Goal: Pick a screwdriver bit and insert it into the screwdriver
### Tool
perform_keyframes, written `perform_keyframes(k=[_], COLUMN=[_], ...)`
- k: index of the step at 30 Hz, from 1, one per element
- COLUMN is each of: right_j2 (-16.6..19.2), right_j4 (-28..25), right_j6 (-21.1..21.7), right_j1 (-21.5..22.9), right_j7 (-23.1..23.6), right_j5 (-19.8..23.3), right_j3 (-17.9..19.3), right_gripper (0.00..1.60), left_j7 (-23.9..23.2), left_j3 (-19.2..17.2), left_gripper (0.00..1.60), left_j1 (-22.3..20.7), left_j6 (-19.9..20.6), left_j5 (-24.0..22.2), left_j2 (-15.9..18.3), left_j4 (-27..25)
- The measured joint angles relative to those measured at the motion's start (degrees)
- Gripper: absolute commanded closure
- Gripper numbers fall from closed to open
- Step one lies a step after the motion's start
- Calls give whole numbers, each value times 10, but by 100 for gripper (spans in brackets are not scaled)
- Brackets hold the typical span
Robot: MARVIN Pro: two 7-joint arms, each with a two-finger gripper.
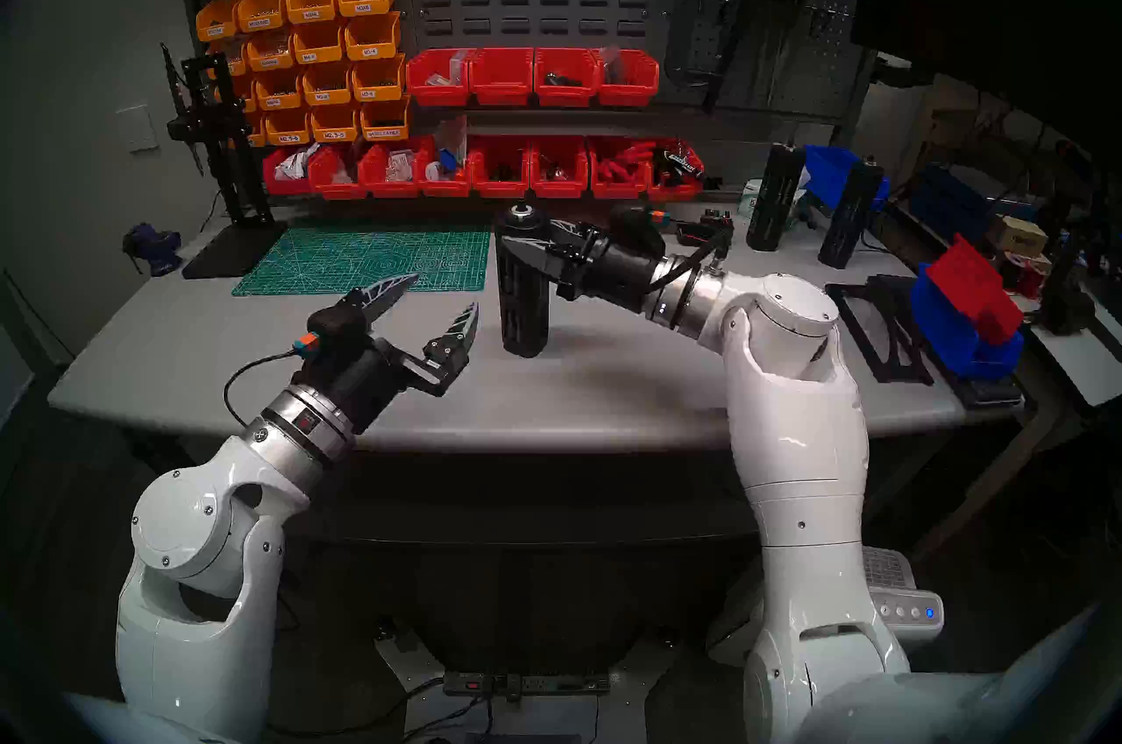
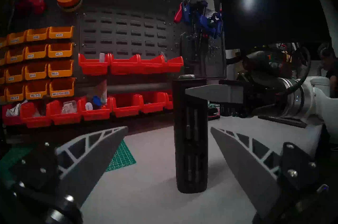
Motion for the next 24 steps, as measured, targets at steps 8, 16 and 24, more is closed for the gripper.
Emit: perform_keyframes(k=[8, 16, 24], right_j2=[-3, -6, -8], right_j4=[0, -1, -3], right_j6=[0, 1, 2], right_j1=[0, 0, -2], right_j7=[-1, -7, -14], right_j5=[-2, -4, -5], right_j3=[0, 1, 1], right_gripper=[160, 160, 160], left_j7=[-12, -20, -22], left_j3=[-3, 5, 0], left_gripper=[14, 6, 78], left_j1=[11, 16, 13], left_j6=[13, 20, 66], left_j5=[-10, -12, -17], left_j2=[2, 4, 2], left_j4=[-7, -6, -14])
